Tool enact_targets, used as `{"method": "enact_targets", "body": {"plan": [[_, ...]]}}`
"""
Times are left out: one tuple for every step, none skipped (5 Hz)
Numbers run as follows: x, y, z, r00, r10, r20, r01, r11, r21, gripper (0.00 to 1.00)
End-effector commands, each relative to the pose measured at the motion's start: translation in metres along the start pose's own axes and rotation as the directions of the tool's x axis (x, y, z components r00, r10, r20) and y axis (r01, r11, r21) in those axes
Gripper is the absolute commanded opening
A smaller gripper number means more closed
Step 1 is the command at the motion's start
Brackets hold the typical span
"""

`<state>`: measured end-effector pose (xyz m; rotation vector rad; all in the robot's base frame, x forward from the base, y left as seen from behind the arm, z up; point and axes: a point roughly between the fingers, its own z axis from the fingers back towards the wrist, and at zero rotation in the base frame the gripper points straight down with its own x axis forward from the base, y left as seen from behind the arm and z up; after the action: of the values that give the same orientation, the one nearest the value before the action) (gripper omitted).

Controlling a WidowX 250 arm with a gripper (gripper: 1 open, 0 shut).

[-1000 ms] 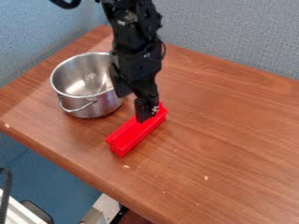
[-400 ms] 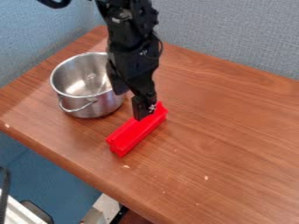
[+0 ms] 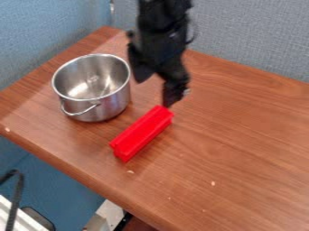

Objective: Move the red object from the metal pot to the table

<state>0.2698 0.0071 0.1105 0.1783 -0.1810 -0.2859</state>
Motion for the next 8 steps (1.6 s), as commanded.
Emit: {"method": "enact_targets", "body": {"plan": [[0.014, -0.005, 0.013, 0.998, 0.068, 0.011, -0.068, 0.997, 0.031, 1.00], [0.019, -0.005, 0.011, 0.999, 0.037, 0.018, -0.037, 0.999, 0.003, 1.00], [0.022, -0.001, 0.006, 1.000, 0.003, 0.014, -0.002, 0.999, -0.032, 1.00], [0.018, 0.007, 0.009, 1.000, 0.028, -0.002, -0.028, 0.999, -0.047, 1.00], [0.014, 0.017, 0.014, 0.997, 0.071, -0.010, -0.071, 0.995, -0.063, 1.00], [0.011, 0.026, 0.016, 0.995, 0.095, -0.018, -0.096, 0.994, -0.057, 1.00], [0.014, 0.032, 0.010, 0.993, 0.108, -0.036, -0.110, 0.993, -0.052, 1.00], [0.016, 0.033, 0.006, 0.993, 0.094, -0.068, -0.098, 0.994, -0.055, 1.00]]}}
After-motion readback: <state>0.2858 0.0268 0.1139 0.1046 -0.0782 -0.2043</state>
